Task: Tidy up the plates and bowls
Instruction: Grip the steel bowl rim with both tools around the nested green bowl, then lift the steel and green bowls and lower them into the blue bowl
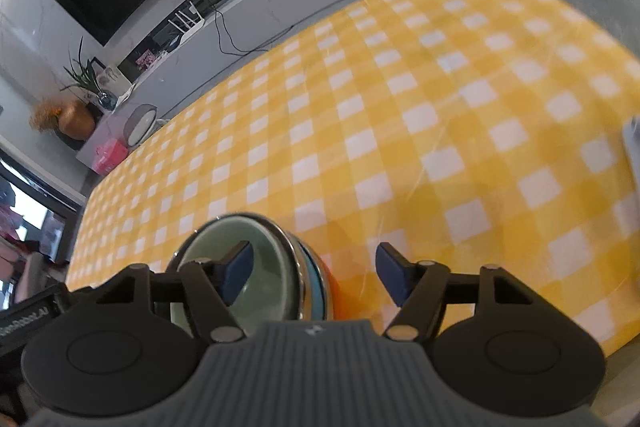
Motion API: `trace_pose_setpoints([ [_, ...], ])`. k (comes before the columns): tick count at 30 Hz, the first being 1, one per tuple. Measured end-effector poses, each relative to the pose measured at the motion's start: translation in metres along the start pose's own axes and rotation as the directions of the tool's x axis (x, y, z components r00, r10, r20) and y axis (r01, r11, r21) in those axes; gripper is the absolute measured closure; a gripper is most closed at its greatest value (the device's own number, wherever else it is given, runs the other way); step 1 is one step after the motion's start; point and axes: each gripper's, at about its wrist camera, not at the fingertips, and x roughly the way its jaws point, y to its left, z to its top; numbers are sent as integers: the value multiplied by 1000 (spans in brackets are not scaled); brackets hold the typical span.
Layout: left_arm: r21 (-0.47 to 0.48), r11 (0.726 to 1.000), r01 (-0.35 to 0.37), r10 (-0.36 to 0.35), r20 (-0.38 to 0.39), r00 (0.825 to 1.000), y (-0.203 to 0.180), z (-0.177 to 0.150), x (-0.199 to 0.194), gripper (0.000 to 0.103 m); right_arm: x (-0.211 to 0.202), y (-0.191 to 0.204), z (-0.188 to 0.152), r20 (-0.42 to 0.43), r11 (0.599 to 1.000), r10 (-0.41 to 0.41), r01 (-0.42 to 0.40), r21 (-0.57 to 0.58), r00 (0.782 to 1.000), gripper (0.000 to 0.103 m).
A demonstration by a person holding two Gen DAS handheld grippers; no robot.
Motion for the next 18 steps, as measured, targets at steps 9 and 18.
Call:
trace_pose_setpoints([
  [9, -145, 988, 52, -61, -56, 997, 12, -18, 23, 26, 14, -16, -12, -71, 990, 75, -65, 123, 995, 36],
  [18, -196, 977, 84, -103, -88, 991, 19, -25, 30, 27, 30, -18, -15, -140, 988, 73, -52, 149, 987, 36],
])
